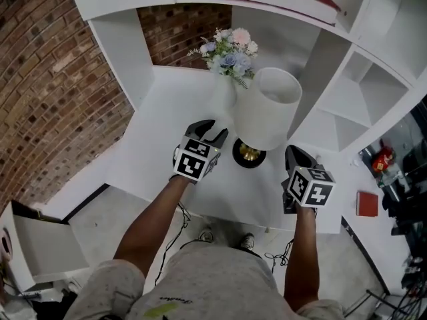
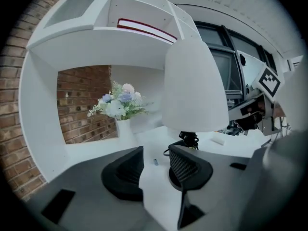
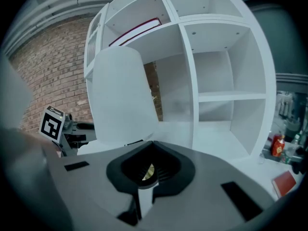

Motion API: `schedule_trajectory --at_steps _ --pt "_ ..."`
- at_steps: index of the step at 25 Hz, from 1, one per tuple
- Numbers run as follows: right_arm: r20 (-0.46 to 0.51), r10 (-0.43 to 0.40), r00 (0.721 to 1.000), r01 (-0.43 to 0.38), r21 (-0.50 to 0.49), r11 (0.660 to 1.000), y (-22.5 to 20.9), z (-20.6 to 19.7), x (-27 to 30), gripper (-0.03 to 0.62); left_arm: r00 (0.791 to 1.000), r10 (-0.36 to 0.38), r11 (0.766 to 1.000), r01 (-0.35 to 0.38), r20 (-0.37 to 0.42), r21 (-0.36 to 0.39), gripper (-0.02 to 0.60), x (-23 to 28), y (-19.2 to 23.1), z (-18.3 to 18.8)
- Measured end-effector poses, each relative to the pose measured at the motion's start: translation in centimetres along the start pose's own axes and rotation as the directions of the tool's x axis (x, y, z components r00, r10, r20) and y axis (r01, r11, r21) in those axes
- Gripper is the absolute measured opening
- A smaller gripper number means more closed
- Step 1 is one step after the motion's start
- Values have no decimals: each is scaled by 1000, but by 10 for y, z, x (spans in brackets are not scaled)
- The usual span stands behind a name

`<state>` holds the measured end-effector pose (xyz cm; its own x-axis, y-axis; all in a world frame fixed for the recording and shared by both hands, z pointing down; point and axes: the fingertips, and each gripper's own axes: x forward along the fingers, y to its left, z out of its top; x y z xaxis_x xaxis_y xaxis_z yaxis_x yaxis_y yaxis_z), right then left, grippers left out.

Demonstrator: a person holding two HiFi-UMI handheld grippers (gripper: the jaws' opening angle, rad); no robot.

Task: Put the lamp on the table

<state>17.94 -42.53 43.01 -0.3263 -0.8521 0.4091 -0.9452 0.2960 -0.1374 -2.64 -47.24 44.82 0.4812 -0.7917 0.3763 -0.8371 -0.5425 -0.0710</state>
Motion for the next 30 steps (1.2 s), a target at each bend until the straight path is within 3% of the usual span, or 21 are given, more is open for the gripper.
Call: schedule_trajectory --at_steps 6,12,23,30 --pt "35 28 999 -27 -18 999 -8 18 0 5 996 77 996 -74 37 -57 147 -16 6 25" --pt "77 44 996 -39 -63 997 -12 38 -8 5 994 103 987 -99 27 -126 130 -27 -3 37" --pt "156 54 986 -38 -102 994 -19 65 -22 5 974 203 974 -190 98 -124 46 -45 1 70" --pt "202 43 978 -19 -121 992 -23 73 -24 4 972 213 975 -205 99 -84 12 -45 1 77"
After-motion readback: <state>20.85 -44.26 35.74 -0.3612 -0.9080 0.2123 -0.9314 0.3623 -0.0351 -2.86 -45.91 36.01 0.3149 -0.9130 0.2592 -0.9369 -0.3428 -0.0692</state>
